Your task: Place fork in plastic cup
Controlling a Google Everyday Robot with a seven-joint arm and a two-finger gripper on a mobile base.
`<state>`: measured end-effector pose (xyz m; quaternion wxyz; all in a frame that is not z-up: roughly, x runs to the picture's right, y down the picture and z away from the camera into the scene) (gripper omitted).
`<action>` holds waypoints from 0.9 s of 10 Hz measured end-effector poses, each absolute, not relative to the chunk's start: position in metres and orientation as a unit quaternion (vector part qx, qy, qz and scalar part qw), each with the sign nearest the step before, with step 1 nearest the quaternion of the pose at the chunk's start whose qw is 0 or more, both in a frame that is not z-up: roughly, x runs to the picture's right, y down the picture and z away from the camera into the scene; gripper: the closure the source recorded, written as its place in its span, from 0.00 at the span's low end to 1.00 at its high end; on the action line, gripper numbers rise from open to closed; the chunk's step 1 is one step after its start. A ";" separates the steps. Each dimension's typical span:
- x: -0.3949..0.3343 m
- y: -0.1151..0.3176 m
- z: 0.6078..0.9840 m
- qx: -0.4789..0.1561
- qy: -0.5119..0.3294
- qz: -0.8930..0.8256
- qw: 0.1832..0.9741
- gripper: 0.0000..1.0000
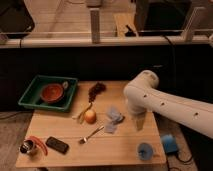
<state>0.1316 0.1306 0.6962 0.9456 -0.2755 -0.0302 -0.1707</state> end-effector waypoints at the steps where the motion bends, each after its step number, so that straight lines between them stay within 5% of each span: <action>1: 0.128 0.133 0.697 -0.276 -0.033 -0.178 0.944 0.20; 9: 0.063 0.140 0.716 -0.274 -0.069 -0.249 0.926 0.20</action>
